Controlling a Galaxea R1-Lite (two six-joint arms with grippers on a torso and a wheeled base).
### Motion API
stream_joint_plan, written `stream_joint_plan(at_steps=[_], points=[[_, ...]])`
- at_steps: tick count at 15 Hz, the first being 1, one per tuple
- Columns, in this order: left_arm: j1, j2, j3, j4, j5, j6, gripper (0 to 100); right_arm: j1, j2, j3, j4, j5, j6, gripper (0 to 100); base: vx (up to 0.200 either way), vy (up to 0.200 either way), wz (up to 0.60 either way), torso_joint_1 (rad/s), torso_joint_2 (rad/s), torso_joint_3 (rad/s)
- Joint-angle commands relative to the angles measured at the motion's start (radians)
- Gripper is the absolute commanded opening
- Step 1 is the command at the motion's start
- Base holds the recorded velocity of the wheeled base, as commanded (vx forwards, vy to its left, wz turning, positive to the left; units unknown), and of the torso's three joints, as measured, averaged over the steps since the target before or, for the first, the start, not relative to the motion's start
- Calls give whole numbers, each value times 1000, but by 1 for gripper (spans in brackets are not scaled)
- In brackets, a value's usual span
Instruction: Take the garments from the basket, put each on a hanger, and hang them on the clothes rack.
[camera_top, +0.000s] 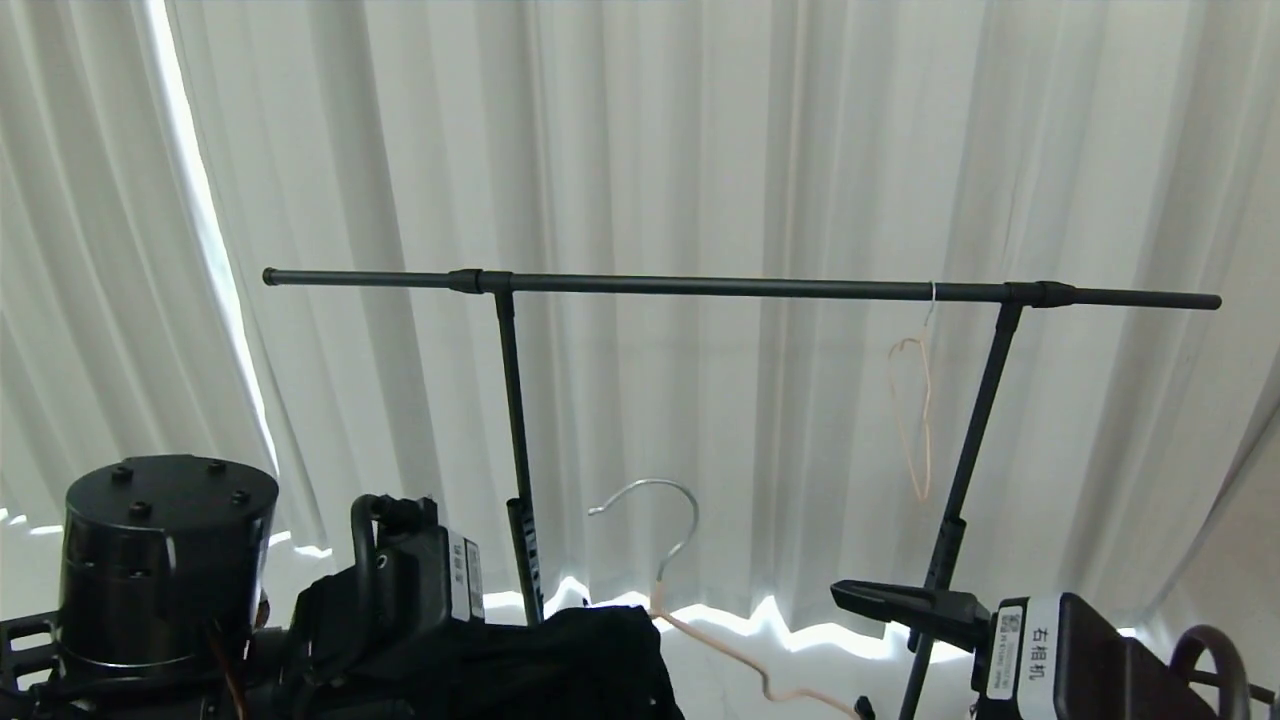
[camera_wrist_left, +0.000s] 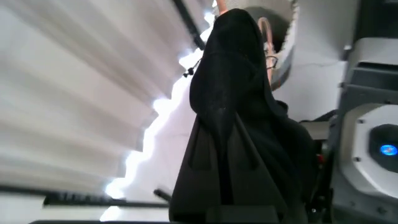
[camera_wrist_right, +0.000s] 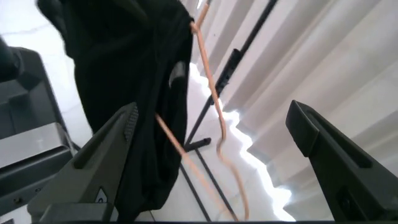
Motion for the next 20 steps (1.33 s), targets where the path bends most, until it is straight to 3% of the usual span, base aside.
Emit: stream_joint_plan(at_steps=[1, 3, 5, 9, 12, 16, 20], points=[[56, -4, -4, -1, 54, 2, 0, -30, -3, -1, 1, 0, 0, 100, 0, 0, 0, 0, 0, 0], [122, -3, -46, -18, 116, -1, 0, -83, -1, -1, 1, 3, 2, 100, 0, 0, 0, 0, 0, 0], [189, 4, -104, -25, 116, -11, 0, -122, 0, 0, 1, 3, 6, 100, 0, 0, 0, 0, 0, 0], [200, -3, -233, -25, 116, -138, 0, -169, 17, 0, 1, 5, 34, 100, 0, 0, 0, 0, 0, 0], [175, -3, -320, -25, 116, -156, 0, -169, 60, -17, 1, 6, 175, 100, 0, 0, 0, 0, 0, 0], [79, -4, -343, -27, 117, -150, 0, -178, 160, -159, 1, -3, 388, 100, 0, 0, 0, 0, 0, 0], [2, -6, -351, -30, 120, -147, 0, -204, 279, -288, -4, -142, 522, 100, 0, 0, 0, 0, 0, 0]])
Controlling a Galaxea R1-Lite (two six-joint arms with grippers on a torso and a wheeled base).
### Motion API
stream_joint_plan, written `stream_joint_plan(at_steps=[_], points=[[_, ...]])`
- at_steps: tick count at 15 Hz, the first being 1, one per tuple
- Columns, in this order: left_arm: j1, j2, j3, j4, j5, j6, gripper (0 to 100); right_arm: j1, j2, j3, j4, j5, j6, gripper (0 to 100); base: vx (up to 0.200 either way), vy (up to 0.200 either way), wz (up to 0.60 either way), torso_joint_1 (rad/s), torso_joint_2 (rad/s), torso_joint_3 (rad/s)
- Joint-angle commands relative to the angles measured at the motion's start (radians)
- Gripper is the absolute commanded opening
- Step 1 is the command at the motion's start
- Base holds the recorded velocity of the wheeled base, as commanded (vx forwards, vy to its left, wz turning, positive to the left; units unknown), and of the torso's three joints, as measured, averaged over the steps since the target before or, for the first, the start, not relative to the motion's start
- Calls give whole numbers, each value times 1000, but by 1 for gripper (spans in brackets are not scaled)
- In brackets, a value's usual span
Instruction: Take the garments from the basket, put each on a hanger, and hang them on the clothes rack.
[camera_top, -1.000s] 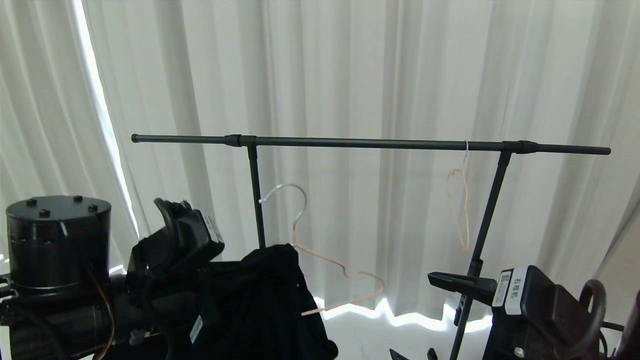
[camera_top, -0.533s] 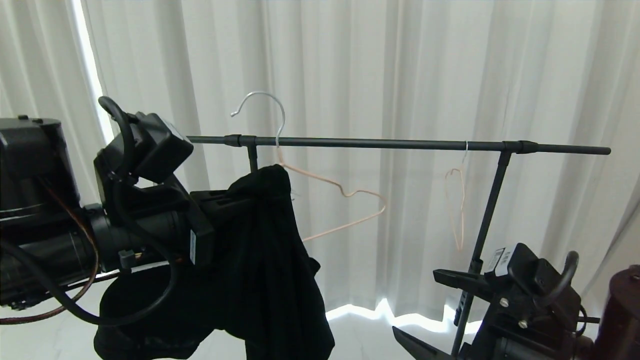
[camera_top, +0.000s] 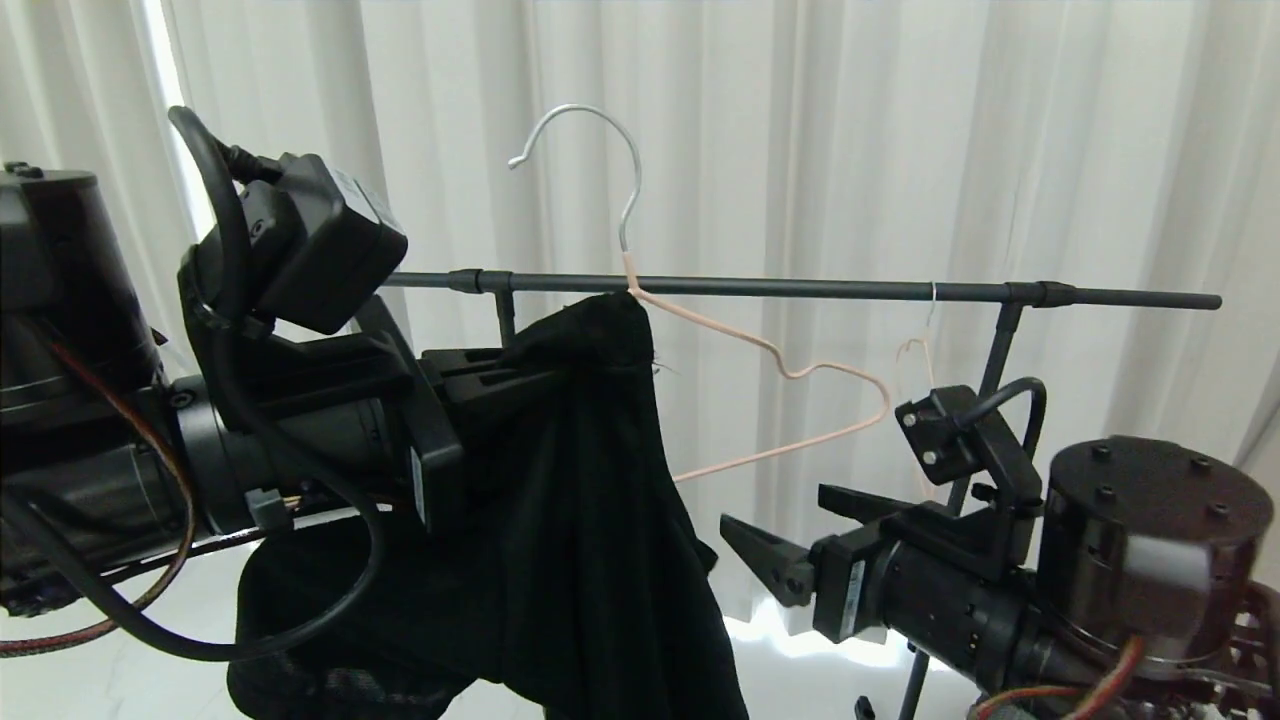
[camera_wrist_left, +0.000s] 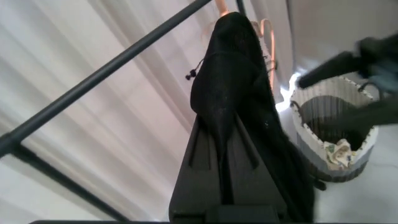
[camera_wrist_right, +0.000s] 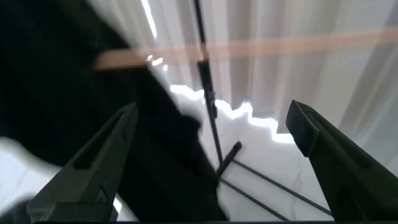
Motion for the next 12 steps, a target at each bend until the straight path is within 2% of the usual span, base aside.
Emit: stream_joint_plan(at_steps=[1, 5, 9, 12], points=[[-38, -3, 10, -1, 3, 0, 0, -13, 78, -68, 0, -24, 22, 100, 0, 0, 0, 0, 0, 0], [-38, 3, 7, -18, 3, 0, 0, -45, 81, -71, 0, -27, 18, 100, 0, 0, 0, 0, 0, 0], [-40, 3, -11, -19, 3, 0, 0, 56, 90, -48, 0, -27, 1, 100, 0, 0, 0, 0, 0, 0], [-40, 0, -26, -19, 3, 0, 0, 76, 88, 7, 5, -27, -28, 100, 0, 0, 0, 0, 0, 0]])
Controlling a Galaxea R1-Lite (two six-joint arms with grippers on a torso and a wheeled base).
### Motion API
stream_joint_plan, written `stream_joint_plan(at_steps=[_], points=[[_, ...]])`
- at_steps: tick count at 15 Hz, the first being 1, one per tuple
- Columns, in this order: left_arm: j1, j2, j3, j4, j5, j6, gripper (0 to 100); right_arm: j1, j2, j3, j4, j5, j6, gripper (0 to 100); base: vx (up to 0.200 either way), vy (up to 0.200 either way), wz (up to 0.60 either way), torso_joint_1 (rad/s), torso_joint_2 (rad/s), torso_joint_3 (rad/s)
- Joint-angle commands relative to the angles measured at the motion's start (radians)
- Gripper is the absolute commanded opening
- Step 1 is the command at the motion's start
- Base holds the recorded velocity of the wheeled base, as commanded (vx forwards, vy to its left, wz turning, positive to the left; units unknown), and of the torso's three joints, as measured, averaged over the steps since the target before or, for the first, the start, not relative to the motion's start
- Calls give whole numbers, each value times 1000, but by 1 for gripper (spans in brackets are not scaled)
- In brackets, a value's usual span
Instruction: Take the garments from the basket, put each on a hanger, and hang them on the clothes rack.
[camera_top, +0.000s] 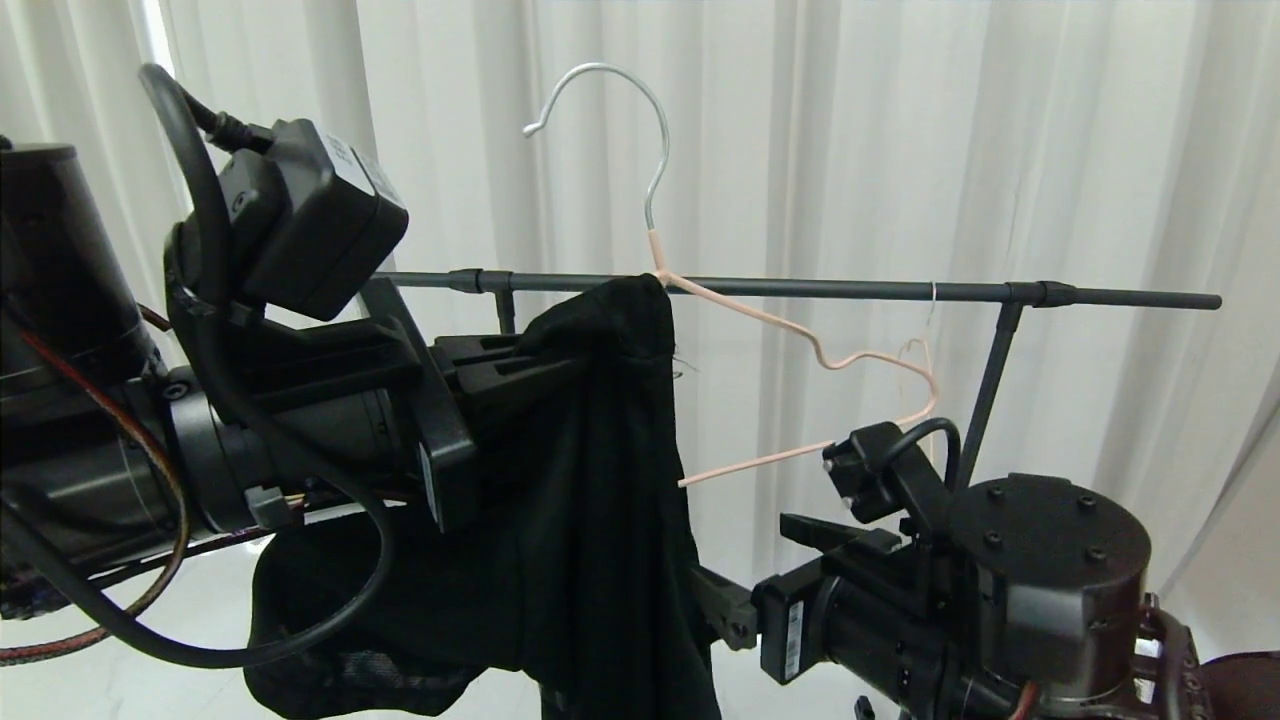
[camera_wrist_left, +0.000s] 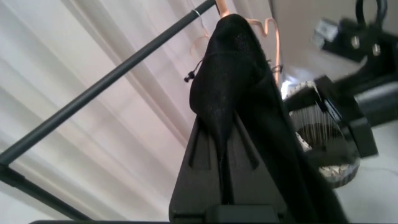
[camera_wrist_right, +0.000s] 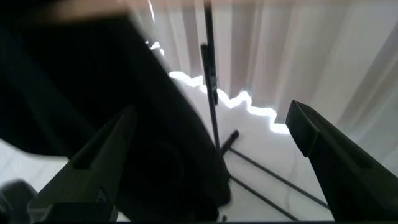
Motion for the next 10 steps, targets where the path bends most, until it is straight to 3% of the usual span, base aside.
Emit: stream_joint_plan(at_steps=[1, 5, 10], points=[[0, -4, -4, 0, 0, 0, 0, 8, -4, 37, 3, -1, -3, 100, 0, 0, 0, 0, 0, 0], [3, -9, -4, -29, 0, 0, 0, -8, -22, 51, 89, -39, -3, 100, 0, 0, 0, 0, 0, 0], [4, -15, 4, -29, 0, 0, 0, -57, -22, 66, 97, -58, -26, 100, 0, 0, 0, 0, 0, 0]])
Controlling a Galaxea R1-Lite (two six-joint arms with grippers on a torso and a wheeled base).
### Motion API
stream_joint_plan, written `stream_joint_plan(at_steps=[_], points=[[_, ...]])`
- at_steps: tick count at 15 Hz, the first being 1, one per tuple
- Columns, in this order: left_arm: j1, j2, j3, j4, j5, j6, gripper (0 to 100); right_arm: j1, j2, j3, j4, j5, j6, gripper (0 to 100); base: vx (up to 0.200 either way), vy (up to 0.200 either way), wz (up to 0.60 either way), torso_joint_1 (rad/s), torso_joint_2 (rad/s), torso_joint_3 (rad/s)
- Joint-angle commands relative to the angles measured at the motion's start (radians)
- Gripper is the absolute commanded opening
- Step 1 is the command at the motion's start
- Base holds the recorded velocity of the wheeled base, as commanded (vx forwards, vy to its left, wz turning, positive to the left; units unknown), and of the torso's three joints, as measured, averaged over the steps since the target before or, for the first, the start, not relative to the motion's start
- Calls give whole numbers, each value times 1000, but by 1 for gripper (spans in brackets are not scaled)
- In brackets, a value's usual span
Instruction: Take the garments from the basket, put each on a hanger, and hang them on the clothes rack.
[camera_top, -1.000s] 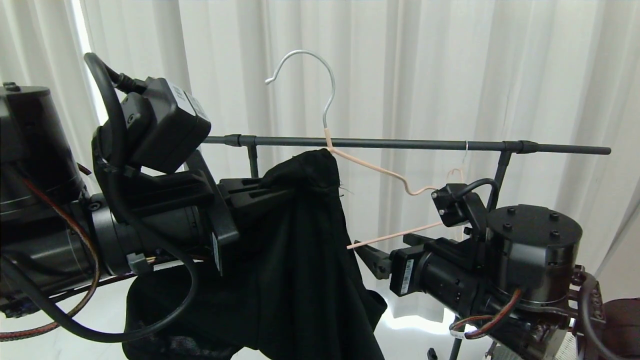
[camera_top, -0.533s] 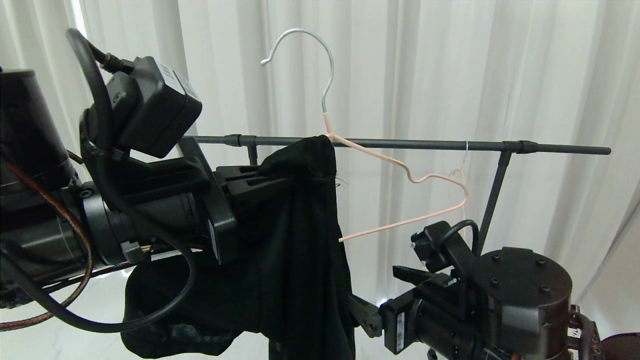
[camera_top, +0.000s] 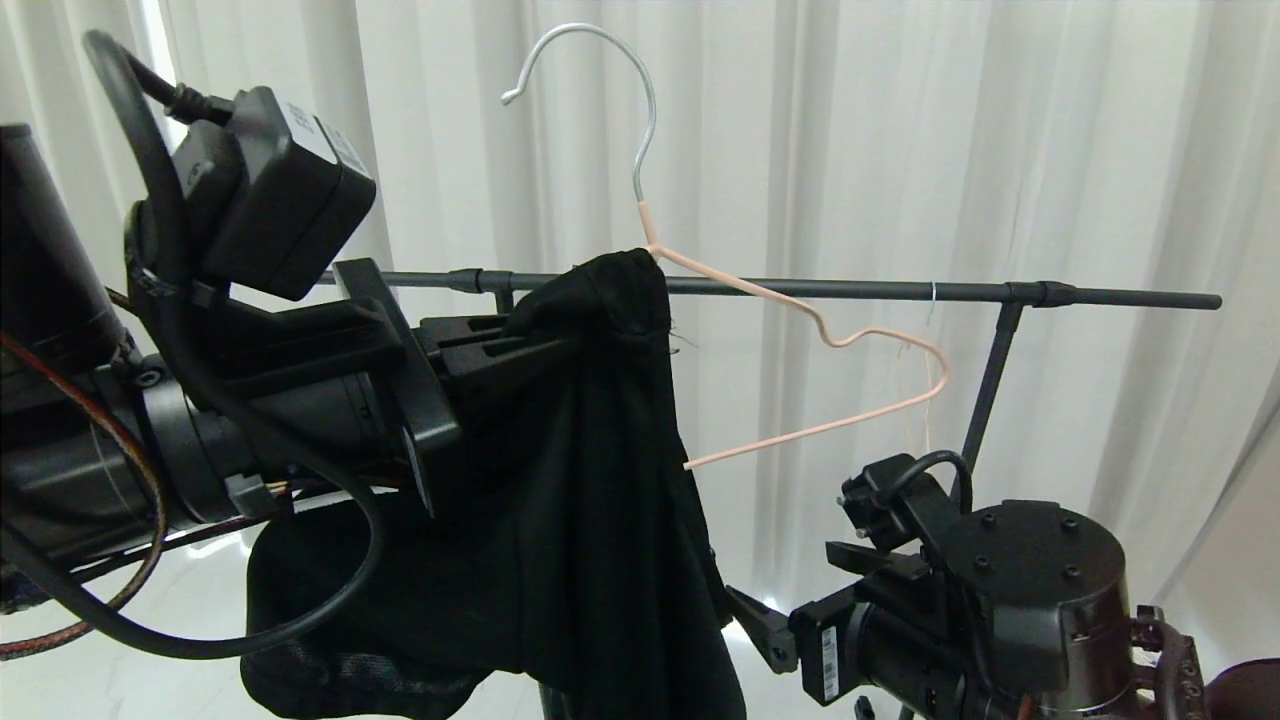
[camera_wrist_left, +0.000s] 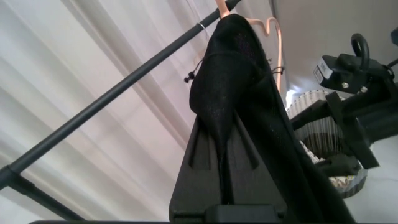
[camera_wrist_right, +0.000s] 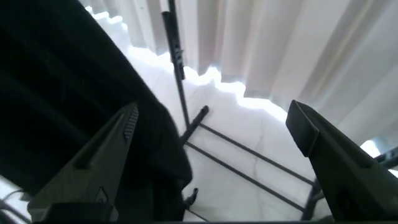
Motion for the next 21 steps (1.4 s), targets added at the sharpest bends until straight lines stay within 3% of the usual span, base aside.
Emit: stream_joint_plan(at_steps=[1, 5, 12, 14, 21], points=[[3, -5, 8, 0, 0, 0, 0, -17, -17, 10, -4, -2, -15, 100, 0, 0, 0, 0, 0, 0], [1, -12, 23, 0, -2, 0, 0, -11, -54, -27, -59, 18, -15, 100, 0, 0, 0, 0, 0, 0], [-2, -11, 21, 0, -2, 0, 0, 187, -40, -70, -85, 26, -15, 100, 0, 0, 0, 0, 0, 0], [-2, -11, 18, 0, -2, 0, 0, 207, -31, -65, -85, 24, -15, 100, 0, 0, 0, 0, 0, 0], [4, -29, 24, -2, 3, 3, 0, 135, 9, 13, -81, -14, -21, 100, 0, 0, 0, 0, 0, 0]])
